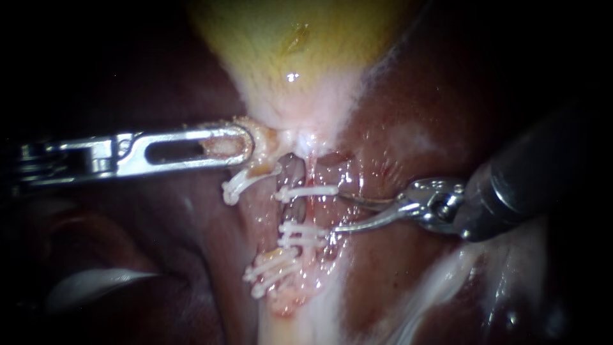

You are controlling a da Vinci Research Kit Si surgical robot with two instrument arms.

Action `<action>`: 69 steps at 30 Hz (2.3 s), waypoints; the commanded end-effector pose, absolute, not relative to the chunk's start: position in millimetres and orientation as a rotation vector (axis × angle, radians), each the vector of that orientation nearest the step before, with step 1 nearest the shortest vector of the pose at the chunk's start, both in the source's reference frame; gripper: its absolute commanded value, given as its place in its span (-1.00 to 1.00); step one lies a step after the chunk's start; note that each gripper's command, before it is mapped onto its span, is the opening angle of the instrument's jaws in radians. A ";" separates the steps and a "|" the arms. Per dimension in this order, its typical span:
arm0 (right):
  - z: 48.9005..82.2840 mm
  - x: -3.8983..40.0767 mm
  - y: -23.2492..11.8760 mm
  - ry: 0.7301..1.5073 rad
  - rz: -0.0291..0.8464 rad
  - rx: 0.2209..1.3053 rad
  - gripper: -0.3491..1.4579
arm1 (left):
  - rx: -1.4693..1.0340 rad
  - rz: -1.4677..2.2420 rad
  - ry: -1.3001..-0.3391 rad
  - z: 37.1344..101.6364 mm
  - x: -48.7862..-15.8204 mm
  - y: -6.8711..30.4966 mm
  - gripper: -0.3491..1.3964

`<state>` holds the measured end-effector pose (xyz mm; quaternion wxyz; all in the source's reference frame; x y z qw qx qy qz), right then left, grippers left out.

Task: Go to the cutting position right tube

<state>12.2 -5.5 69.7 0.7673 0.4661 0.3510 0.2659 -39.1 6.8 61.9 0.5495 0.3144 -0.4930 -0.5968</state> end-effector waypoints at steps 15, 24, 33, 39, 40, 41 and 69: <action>71.5 15.4 -5.0 0.828 0.577 1.043 0.95 | 0.742 -1.413 -1.167 62.1 -39.3 6.7 -1.00; 72.4 16.9 -5.0 0.875 0.566 1.077 0.95 | 0.741 -1.413 -1.168 62.3 -39.3 6.6 -1.00; 72.6 17.2 -5.3 0.930 0.547 1.112 0.97 | 0.741 -1.412 -1.168 62.3 -39.3 6.6 -1.00; 72.0 17.1 -5.6 1.002 0.510 1.163 0.97 | 0.742 -1.411 -1.168 62.4 -39.2 6.7 -1.00; 71.8 17.1 -5.6 1.017 0.506 1.172 0.97 | 0.742 -1.411 -1.168 62.4 -39.1 6.7 -1.00; 71.7 17.2 -5.6 1.029 0.501 1.180 0.97 | 0.743 -1.411 -1.168 62.5 -39.1 6.7 -1.00; 71.7 21.2 -6.0 1.254 0.269 0.947 0.97 | 0.743 -1.411 -1.168 62.6 -39.1 6.7 -1.00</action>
